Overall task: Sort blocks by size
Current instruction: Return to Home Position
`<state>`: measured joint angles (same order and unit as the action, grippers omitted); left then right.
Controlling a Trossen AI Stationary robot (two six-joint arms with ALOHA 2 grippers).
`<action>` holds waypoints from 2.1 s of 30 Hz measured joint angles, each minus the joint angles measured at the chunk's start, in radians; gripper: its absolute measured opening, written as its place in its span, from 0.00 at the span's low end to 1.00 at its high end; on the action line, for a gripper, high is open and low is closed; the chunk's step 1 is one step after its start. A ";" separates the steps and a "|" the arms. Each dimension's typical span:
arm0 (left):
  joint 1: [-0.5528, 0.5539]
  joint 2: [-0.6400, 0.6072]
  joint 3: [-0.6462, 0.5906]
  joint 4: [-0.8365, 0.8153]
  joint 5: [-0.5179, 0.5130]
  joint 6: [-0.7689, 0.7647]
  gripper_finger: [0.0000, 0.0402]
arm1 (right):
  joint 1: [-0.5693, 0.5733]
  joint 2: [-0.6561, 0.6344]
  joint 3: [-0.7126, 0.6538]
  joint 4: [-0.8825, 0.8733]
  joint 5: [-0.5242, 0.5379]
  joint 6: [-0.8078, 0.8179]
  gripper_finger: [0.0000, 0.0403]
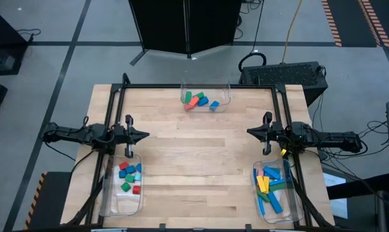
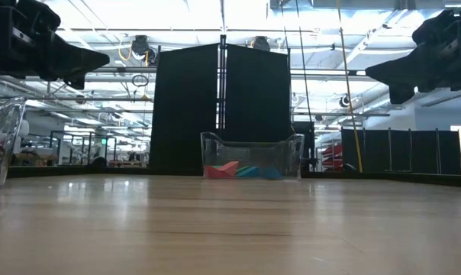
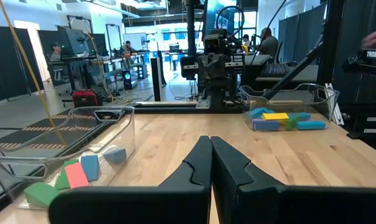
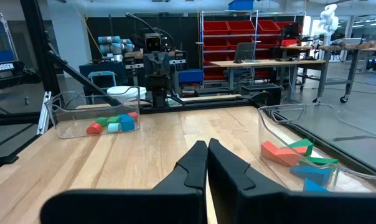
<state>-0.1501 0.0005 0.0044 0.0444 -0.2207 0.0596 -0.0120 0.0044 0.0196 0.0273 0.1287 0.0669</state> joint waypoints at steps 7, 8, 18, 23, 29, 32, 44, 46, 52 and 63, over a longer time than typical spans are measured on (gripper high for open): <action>0.000 0.000 0.000 0.000 0.000 0.000 0.00 | 0.000 0.000 0.000 0.000 0.000 0.000 0.02; 0.000 0.000 0.000 0.000 0.000 0.000 0.00 | 0.000 0.000 0.000 0.000 0.000 0.000 0.02; 0.000 0.000 0.000 0.000 0.000 0.000 0.00 | 0.000 0.000 0.000 0.000 0.000 0.000 0.02; 0.000 0.000 0.000 0.000 0.000 0.000 0.00 | 0.000 0.000 0.000 0.000 0.000 0.000 0.02; 0.000 0.000 0.000 0.000 0.000 0.000 0.00 | 0.000 0.000 0.000 0.000 0.000 0.000 0.02; 0.000 0.000 0.000 0.000 0.000 0.000 0.00 | 0.000 0.000 0.000 0.000 0.000 0.000 0.02; 0.000 0.000 0.000 0.000 0.000 0.000 0.00 | 0.000 0.000 0.000 0.000 0.000 0.000 0.02; 0.000 0.000 0.000 0.000 0.000 0.000 0.00 | 0.000 0.000 0.000 0.000 0.000 0.000 0.02; 0.000 0.000 0.000 0.000 0.000 0.000 0.00 | 0.000 0.000 0.000 0.000 0.000 0.000 0.02; 0.000 0.000 0.000 0.000 0.000 0.000 0.00 | 0.000 0.000 0.000 0.000 0.000 0.000 0.02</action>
<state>-0.1500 0.0003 0.0040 0.0442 -0.2211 0.0597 -0.0119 0.0044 0.0193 0.0273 0.1290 0.0667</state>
